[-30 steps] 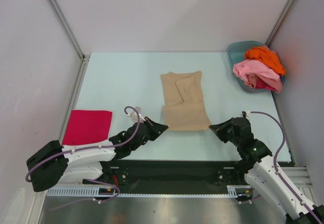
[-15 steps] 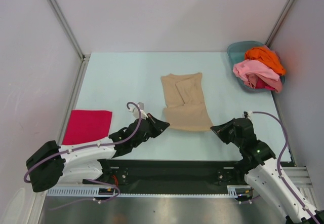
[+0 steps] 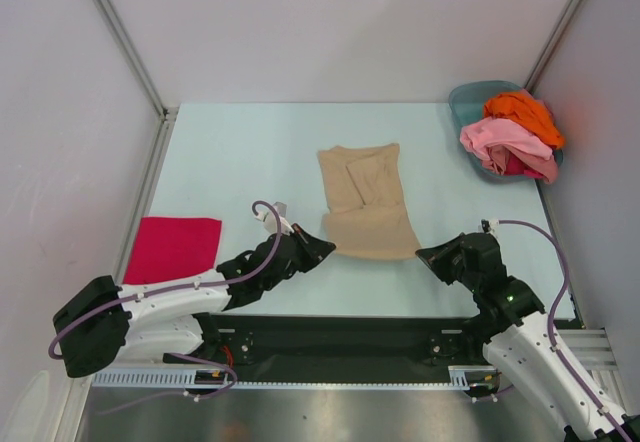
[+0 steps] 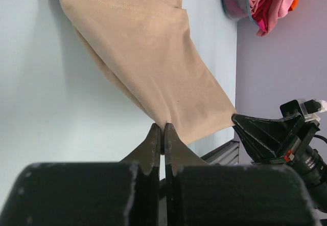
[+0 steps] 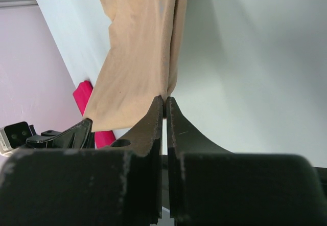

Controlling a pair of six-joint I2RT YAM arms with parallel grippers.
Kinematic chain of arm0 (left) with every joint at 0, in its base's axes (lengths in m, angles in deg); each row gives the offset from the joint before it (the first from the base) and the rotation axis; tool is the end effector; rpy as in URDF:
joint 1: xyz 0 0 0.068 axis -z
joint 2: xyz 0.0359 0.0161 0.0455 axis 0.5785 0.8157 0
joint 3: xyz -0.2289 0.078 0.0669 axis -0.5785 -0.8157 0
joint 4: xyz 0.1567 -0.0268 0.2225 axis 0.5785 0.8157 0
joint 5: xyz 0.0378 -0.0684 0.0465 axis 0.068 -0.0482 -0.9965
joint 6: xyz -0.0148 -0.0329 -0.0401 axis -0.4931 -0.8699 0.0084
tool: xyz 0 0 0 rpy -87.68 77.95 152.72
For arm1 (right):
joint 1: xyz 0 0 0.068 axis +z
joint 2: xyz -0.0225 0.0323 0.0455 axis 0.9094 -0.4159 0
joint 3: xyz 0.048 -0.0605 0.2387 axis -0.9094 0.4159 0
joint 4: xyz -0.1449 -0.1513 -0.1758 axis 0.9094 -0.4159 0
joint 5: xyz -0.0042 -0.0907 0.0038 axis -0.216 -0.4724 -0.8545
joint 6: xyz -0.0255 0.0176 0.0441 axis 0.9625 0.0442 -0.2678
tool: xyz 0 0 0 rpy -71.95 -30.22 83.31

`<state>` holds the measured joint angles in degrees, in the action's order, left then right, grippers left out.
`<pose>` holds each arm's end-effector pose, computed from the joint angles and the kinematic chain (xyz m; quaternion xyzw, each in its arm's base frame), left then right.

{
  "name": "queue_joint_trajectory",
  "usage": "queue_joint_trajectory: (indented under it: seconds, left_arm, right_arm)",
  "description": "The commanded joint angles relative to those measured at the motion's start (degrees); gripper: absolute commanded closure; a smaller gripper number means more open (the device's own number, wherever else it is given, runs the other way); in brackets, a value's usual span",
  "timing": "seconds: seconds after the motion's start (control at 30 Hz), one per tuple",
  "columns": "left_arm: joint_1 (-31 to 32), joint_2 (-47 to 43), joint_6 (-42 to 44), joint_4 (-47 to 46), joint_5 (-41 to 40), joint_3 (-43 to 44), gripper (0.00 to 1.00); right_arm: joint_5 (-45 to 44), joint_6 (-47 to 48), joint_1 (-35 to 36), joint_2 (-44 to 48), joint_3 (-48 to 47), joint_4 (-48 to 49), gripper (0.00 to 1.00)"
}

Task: Fold and stack the t-shirts
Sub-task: Fold the tshirt

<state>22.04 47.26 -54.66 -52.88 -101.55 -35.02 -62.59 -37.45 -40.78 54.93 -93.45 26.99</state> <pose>0.1435 -0.2046 0.1720 -0.1828 0.8157 -0.4267 0.3452 0.1407 0.0622 0.2037 0.3454 0.8207 0.3105 0.3329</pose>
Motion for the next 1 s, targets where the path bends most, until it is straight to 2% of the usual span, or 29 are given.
queue_joint_trajectory:
  seconds: [0.0, 0.27, 0.4, 0.53, 0.67, 0.77, 0.83, 0.97]
  left_arm:
    - [0.36, -0.60, 0.97, -0.43, -0.39, 0.83, 1.00]
    - [-0.08, -0.95, 0.88, -0.26, -0.30, 0.21, 1.00]
    - [-2.27, -0.78, 2.81, 0.35, 2.06, 1.78, 1.00]
    - [-10.07, 1.07, 5.98, 0.88, 7.07, 5.12, 1.00]
    - [-17.73, 6.94, 10.37, 1.59, 14.71, 11.80, 1.00]
    - [-22.83, 14.85, 13.53, 2.03, 21.65, 18.65, 1.00]
    - [-25.64, 20.82, 13.98, 2.12, 24.55, 23.57, 1.00]
    - [-29.52, 29.79, 14.24, 1.33, 27.63, 31.04, 1.00]
  right_arm:
    - [-0.34, 0.59, 0.14, 0.33, -1.10, -0.05, 1.00]
    - [-0.34, 0.51, 0.14, 0.33, -0.84, 0.03, 1.00]
    - [-0.69, 1.03, 0.14, -1.77, -1.89, 3.62, 1.00]
    - [-1.13, 5.77, -0.47, -12.04, -7.49, 9.16, 1.00]
    - [2.55, 11.74, -5.30, -27.74, -14.18, 16.28, 1.00]
    - [6.51, 14.55, -9.34, -36.20, -21.89, 21.30, 1.00]
    - [7.22, 16.23, -10.84, -45.08, -25.96, 23.58, 1.00]
    - [12.66, 18.35, -13.74, -59.58, -38.33, 26.05, 1.00]
